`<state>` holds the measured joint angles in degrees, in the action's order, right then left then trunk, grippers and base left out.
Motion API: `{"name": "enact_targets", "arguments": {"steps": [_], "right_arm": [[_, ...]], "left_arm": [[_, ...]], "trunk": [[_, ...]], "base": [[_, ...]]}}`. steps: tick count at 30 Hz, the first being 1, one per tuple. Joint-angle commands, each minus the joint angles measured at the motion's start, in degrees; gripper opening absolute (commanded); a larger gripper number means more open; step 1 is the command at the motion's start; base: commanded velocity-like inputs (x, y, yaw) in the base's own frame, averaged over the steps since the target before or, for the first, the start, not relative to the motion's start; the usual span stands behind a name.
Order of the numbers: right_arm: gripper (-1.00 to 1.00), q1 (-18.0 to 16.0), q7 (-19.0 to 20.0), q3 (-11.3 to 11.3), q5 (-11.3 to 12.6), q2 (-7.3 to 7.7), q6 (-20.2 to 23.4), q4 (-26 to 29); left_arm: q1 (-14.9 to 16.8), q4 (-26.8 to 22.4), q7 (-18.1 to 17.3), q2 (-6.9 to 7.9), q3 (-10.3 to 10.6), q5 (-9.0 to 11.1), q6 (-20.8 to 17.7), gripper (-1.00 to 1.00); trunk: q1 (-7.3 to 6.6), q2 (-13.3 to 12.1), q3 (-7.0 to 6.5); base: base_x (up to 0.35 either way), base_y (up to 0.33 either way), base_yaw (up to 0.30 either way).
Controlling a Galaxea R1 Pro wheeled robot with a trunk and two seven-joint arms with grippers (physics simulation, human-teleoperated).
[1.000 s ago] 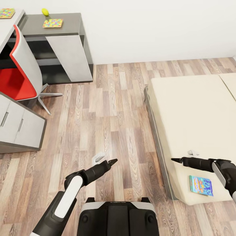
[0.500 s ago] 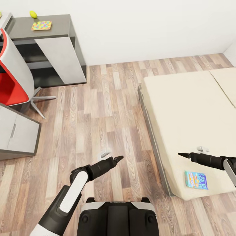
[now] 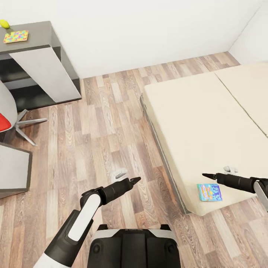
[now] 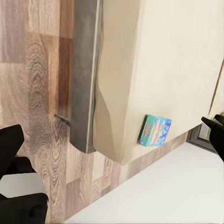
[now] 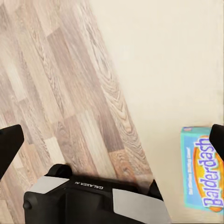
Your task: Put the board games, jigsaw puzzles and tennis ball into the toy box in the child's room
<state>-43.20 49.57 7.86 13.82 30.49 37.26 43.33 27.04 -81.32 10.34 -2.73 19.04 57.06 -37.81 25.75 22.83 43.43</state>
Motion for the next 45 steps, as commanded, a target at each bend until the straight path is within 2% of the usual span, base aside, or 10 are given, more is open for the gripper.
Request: {"name": "enact_targets", "arguments": {"steps": [1,2,18,22,27,37,45], "right_arm": [[1.00,0.0,0.1,0.0,0.2,0.01,0.4,0.0],[1.00,0.0,0.1,0.1,0.2,0.01,1.7,0.0],[1.00,-0.1,-0.4,0.2,0.3,0.00,3.9,-0.3],[1.00,-0.1,-0.4,3.7,0.3,0.49,4.3,-0.3],[1.00,-0.1,-0.4,5.0,0.2,0.60,4.4,-0.4],[1.00,-0.1,-0.4,5.7,0.2,0.73,4.5,-0.4],[1.00,-0.1,-0.5,5.8,0.0,0.17,4.5,-0.3]], "left_arm": [[0.0,-0.1,0.5,0.00,0.0,0.6,-0.2,1.00],[0.0,-0.1,0.5,0.00,0.0,0.6,-0.2,1.00],[0.2,0.4,0.6,-0.38,-0.1,0.6,-0.1,1.00],[1.3,-0.1,0.6,-0.87,0.0,0.7,-0.2,1.00],[1.7,-0.2,0.8,-1.15,0.0,0.7,-0.2,1.00],[1.8,-0.4,1.1,-1.23,0.1,0.7,-0.2,1.00],[1.6,-0.4,1.1,-1.19,0.1,0.7,-0.2,1.00]], "trunk": [[0.03,0.1,0.06],[0.03,0.1,0.06],[0.03,0.1,0.06],[0.03,0.1,0.06],[0.03,0.1,0.06],[0.03,0.1,0.06],[0.03,0.1,0.06]], "base": [[0.000,0.000,-0.291],[0.000,0.000,-0.291],[0.000,0.000,-0.292],[0.000,0.000,-0.292],[0.000,0.000,-0.292],[0.000,0.000,-0.291],[0.000,0.000,-0.110]]}}
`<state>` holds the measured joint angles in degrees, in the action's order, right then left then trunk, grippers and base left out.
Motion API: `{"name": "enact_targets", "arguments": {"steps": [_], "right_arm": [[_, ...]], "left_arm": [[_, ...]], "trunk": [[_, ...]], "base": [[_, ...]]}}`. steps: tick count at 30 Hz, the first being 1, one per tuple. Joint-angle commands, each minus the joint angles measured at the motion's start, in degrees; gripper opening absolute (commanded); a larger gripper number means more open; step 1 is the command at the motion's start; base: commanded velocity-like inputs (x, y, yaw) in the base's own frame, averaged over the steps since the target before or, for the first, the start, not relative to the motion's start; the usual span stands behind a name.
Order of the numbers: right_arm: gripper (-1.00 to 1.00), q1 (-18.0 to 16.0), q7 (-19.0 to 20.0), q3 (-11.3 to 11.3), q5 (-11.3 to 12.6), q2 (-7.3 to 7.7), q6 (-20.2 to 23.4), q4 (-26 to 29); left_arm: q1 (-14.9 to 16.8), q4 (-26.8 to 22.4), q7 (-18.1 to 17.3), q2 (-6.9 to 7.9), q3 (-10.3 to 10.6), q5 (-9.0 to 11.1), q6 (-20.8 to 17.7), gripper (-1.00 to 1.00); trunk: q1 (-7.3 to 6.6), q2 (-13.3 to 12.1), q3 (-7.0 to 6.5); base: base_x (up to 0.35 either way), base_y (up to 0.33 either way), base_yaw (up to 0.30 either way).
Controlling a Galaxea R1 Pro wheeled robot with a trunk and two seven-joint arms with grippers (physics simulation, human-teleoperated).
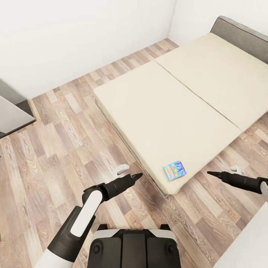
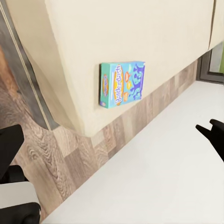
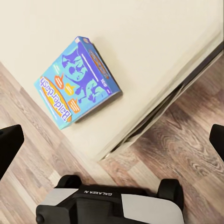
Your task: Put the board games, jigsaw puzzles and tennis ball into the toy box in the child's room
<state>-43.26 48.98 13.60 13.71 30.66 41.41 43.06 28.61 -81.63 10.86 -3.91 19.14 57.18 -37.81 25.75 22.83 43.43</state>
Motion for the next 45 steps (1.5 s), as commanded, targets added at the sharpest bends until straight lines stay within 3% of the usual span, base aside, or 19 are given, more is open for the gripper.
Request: {"name": "enact_targets", "arguments": {"steps": [1,15,27,45], "right_arm": [[1.00,0.0,0.1,0.1,0.1,-0.09,0.3,0.0],[1.00,0.0,0.0,-0.1,-0.1,-0.56,0.3,-0.3],[1.00,0.0,0.0,-0.2,-0.2,-0.60,0.3,-0.5],[1.00,-0.1,0.0,-0.3,-0.2,-0.62,0.3,-0.6]], "left_arm": [[0.0,-0.1,0.5,-0.01,0.0,0.6,-0.2,1.00],[-0.1,0.0,0.5,0.04,-0.1,0.6,-0.1,1.00],[-0.2,0.1,0.6,0.05,0.0,0.6,0.0,1.00],[0.2,-0.5,1.9,-0.18,0.4,1.0,-0.4,1.00]], "trunk": [[0.03,0.1,0.06],[0.03,0.1,0.06],[0.03,0.1,0.06],[0.03,0.1,0.06]], "base": [[0.010,0.006,-0.049],[0.144,0.104,-0.073],[0.206,0.154,-0.262],[0.029,0.021,-0.285]]}}
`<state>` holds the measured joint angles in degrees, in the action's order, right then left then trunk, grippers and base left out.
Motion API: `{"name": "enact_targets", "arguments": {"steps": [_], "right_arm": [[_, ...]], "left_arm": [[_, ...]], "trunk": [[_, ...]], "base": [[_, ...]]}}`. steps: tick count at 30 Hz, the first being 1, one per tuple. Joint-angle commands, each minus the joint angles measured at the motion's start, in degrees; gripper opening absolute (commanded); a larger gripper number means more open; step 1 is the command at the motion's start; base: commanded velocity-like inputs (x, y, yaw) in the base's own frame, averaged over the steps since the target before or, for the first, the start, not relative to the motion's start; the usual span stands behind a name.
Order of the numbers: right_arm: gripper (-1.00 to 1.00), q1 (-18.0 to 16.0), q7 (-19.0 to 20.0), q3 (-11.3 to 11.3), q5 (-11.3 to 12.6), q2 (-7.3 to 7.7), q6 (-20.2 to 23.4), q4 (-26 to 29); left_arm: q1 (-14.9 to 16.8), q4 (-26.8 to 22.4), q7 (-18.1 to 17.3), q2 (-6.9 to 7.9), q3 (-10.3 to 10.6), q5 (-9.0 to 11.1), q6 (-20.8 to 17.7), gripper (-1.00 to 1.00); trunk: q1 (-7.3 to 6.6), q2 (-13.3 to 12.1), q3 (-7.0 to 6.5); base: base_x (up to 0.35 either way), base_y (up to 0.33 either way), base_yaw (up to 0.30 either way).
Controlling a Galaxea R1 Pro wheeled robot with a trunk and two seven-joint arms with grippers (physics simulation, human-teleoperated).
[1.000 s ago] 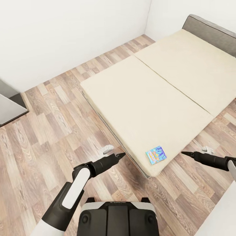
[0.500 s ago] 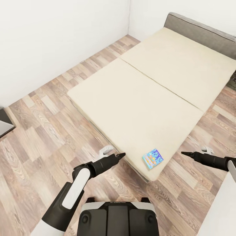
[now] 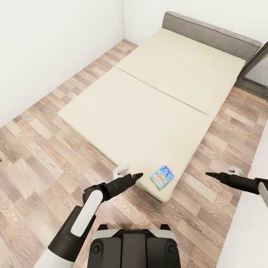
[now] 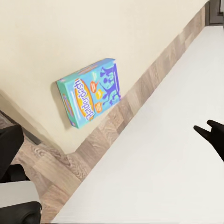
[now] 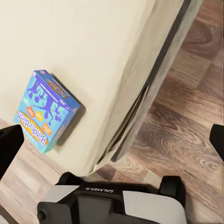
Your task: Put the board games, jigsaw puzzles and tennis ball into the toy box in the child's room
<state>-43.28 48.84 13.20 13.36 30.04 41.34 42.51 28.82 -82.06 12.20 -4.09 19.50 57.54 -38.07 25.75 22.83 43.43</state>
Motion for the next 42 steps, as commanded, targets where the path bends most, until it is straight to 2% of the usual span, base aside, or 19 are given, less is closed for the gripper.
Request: {"name": "enact_targets", "arguments": {"steps": [1,7,10,14,22,28,31,34,35,38,39,42], "right_arm": [[1.00,0.0,0.1,0.0,0.1,-0.02,0.3,0.0],[1.00,0.0,0.1,0.0,0.0,-0.36,0.3,-0.2],[1.00,0.0,0.1,-0.1,0.0,-1.22,0.4,-0.4],[1.00,0.0,0.1,-0.1,0.0,-2.27,0.4,-0.5],[1.00,0.3,0.1,-0.1,-0.1,-4.64,0.4,-0.6],[1.00,0.7,0.2,-0.2,-1.0,-6.12,0.3,-0.6],[1.00,1.0,0.1,-0.2,-1.6,-6.43,0.3,-0.6],[1.00,1.3,0.1,-0.3,-2.3,-7.00,0.3,-0.6],[1.00,1.3,0.1,-0.3,-2.3,-7.00,0.3,-0.6],[1.00,1.6,0.1,-0.3,-2.8,-8.28,0.3,-0.6],[1.00,1.6,0.1,-0.3,-2.8,-8.28,0.3,-0.6],[1.00,1.7,0.1,-0.3,-3.2,-9.73,0.3,-0.6]], "left_arm": [[0.1,-0.4,1.1,-0.01,0.0,0.6,-0.2,1.00],[0.8,-2.1,4.7,0.00,0.2,0.5,-0.6,1.00],[1.9,-2.9,7.5,-0.01,0.4,0.5,-1.4,1.00],[2.8,-3.3,9.2,-0.01,0.5,0.5,-2.6,1.00],[4.0,-3.9,10.7,0.05,0.2,0.5,-3.8,1.00],[6.7,-3.9,11.5,0.62,-0.3,0.5,-4.4,1.00],[8.3,-3.6,11.6,0.88,-1.2,0.6,-5.1,1.00],[10.1,-2.6,11.6,1.16,-3.8,0.6,-6.5,1.00],[10.1,-2.6,11.6,1.16,-3.8,0.6,-6.5,1.00],[11.2,-0.6,11.4,1.35,-6.2,0.5,-7.5,1.00],[11.2,-0.6,11.4,1.35,-6.2,0.5,-7.5,1.00],[11.7,1.0,11.1,1.78,-7.6,0.6,-8.0,1.00]], "trunk": [[0.03,0.1,0.06],[0.03,0.1,0.06],[0.03,0.1,0.06],[0.03,0.1,0.06],[0.03,0.1,0.06],[0.03,0.1,0.06],[0.03,0.1,0.06],[0.03,0.1,0.06],[0.03,0.1,0.06],[0.03,0.1,0.06],[0.03,0.1,0.06],[0.03,0.1,0.06]], "base": [[0.005,0.003,-0.287],[0.003,0.002,-0.287],[0.001,0.001,-0.287],[0.001,0.001,-0.262],[0.000,0.000,-0.110],[0.000,0.000,-0.031],[0.000,0.000,-0.013],[0.000,0.000,-0.008],[0.000,0.000,-0.006],[0.000,0.000,-0.004],[0.000,0.000,-0.003],[0.000,0.000,-0.002]]}}
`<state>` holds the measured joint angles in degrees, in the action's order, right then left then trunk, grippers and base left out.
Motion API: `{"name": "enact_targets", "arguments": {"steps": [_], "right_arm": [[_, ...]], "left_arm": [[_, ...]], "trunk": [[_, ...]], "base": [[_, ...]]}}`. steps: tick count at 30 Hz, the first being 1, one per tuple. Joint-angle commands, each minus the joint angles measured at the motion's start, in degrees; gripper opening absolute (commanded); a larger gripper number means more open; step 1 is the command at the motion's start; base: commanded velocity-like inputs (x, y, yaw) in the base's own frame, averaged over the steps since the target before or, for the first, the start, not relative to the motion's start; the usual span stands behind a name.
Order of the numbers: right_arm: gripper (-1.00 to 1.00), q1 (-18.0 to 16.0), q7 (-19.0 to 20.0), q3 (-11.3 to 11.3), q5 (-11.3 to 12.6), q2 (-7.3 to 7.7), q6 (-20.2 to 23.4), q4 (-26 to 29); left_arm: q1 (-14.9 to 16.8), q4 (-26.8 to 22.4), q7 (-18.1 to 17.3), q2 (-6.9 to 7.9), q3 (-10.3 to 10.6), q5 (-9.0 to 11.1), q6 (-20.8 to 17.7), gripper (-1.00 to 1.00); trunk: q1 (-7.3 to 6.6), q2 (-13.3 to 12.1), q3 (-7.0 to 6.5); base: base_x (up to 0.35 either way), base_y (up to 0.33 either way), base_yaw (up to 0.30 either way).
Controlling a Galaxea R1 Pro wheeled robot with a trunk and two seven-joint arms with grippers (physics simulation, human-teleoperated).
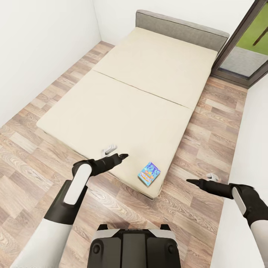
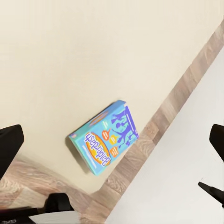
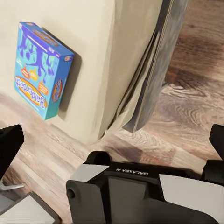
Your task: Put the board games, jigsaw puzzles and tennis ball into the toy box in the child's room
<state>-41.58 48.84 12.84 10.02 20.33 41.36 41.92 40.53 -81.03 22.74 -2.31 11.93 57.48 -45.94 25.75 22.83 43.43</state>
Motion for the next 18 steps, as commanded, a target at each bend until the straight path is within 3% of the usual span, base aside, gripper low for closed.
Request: {"name": "enact_targets", "arguments": {"steps": [1,11,18], "right_arm": [[1.00,0.0,0.1,0.1,-0.2,-0.38,0.3,0.0],[1.00,0.1,0.2,0.1,-2.3,-1.55,0.4,0.1],[1.00,0.1,0.3,0.2,-2.8,-1.66,0.4,0.1]], "left_arm": [[0.1,0.5,0.5,0.16,-0.3,0.7,-0.2,1.00],[1.5,8.0,0.1,0.26,-0.9,0.8,-0.2,1.00],[3.7,16.2,-4.4,-0.18,-0.6,0.4,0.5,1.00]], "trunk": [[0.03,0.1,0.06],[0.03,0.1,0.06],[0.03,0.1,0.06]], "base": [[0.000,0.000,-0.001],[0.000,0.000,0.000],[0.000,0.000,0.000]]}}
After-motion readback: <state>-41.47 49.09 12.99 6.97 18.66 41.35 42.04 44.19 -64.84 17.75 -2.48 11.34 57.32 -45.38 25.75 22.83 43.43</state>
